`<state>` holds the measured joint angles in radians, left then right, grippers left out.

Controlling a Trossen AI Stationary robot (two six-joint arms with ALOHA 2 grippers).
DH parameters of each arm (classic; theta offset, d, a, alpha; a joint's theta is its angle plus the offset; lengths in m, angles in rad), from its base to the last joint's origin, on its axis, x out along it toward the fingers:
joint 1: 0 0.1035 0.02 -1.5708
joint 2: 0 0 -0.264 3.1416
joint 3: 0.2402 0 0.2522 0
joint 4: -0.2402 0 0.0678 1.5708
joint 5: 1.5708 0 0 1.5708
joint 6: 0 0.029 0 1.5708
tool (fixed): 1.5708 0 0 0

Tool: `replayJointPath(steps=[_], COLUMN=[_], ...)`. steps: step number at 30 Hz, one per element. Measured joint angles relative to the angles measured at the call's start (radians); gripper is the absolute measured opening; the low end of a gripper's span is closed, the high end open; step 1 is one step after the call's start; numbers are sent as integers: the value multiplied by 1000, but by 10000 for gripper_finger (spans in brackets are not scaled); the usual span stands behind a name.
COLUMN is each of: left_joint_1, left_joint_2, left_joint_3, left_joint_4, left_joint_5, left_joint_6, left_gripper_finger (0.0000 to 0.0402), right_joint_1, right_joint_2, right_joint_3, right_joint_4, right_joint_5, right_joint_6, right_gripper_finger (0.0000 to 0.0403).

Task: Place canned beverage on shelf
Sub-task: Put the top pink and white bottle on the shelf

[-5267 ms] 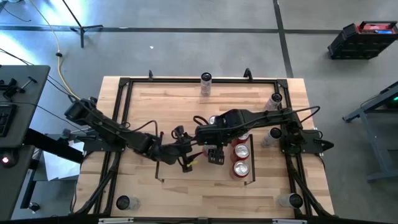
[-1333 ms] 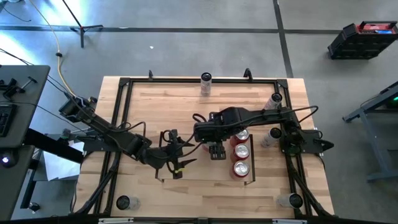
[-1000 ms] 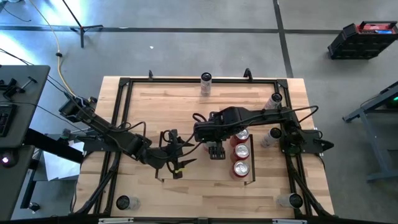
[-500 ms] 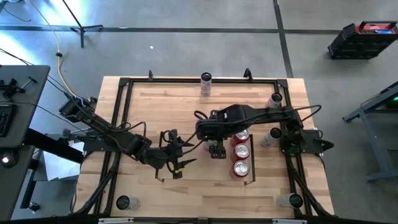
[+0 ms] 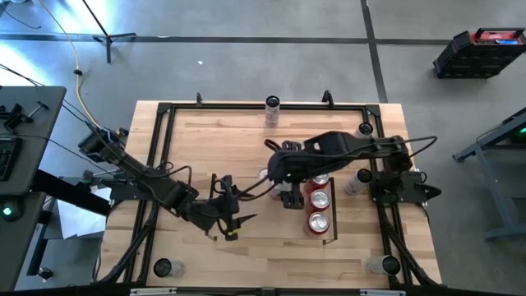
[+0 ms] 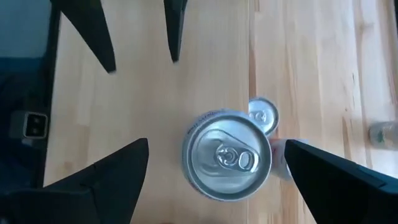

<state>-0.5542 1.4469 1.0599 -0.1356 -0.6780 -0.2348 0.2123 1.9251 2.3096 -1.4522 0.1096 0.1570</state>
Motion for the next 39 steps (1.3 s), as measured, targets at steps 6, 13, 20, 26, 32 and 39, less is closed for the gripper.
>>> replayJointPath(steps=[6,13,20,26,32,39], left_joint_1=[-20,-30,-30,-30,-30,-30], left_joint_2=[19,58,59,59,59,59], left_joint_3=[-1,-1,-1,-1,-1,-1], left_joint_4=[8,86,89,97,105,110], left_joint_5=[-32,-58,-59,-59,-59,-59], left_joint_6=[-25,-18,-15,-16,-16,-16], left_gripper_finger=[255,255,255,255,255,255], right_joint_1=[14,53,63,61,34,2], right_joint_2=[-38,-43,-41,-40,-34,9], right_joint_3=[0,0,0,0,0,-2], right_joint_4=[45,56,-3,44,22,-18], right_joint_5=[42,32,45,70,122,100], right_joint_6=[-11,-37,8,-24,13,18], right_gripper_finger=[362,359,294,207,123,18])
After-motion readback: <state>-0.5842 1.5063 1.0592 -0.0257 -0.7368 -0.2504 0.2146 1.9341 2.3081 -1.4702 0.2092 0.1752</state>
